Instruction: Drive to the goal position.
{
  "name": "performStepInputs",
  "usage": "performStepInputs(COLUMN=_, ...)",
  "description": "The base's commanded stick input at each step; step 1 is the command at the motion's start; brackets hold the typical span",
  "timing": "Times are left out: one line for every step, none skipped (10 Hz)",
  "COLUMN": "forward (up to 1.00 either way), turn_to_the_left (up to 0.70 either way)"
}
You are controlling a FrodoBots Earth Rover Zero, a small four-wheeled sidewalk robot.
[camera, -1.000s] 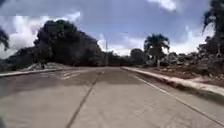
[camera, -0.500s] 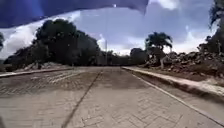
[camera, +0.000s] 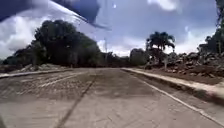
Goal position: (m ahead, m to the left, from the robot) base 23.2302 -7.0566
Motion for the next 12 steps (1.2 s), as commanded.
performStepInputs(forward=1.00, turn_to_the_left=0.00)
performStepInputs(forward=1.00, turn_to_the_left=0.00)
performStepInputs(forward=1.00, turn_to_the_left=0.00)
performStepInputs(forward=1.00, turn_to_the_left=0.00)
performStepInputs(forward=1.00, turn_to_the_left=0.00)
performStepInputs(forward=1.00, turn_to_the_left=0.00)
performStepInputs(forward=1.00, turn_to_the_left=0.00)
performStepInputs(forward=1.00, turn_to_the_left=0.00)
performStepInputs(forward=1.00, turn_to_the_left=0.00)
performStepInputs(forward=1.00, turn_to_the_left=0.00)
performStepInputs(forward=1.00, turn_to_the_left=0.00)
performStepInputs(forward=1.00, turn_to_the_left=0.00)
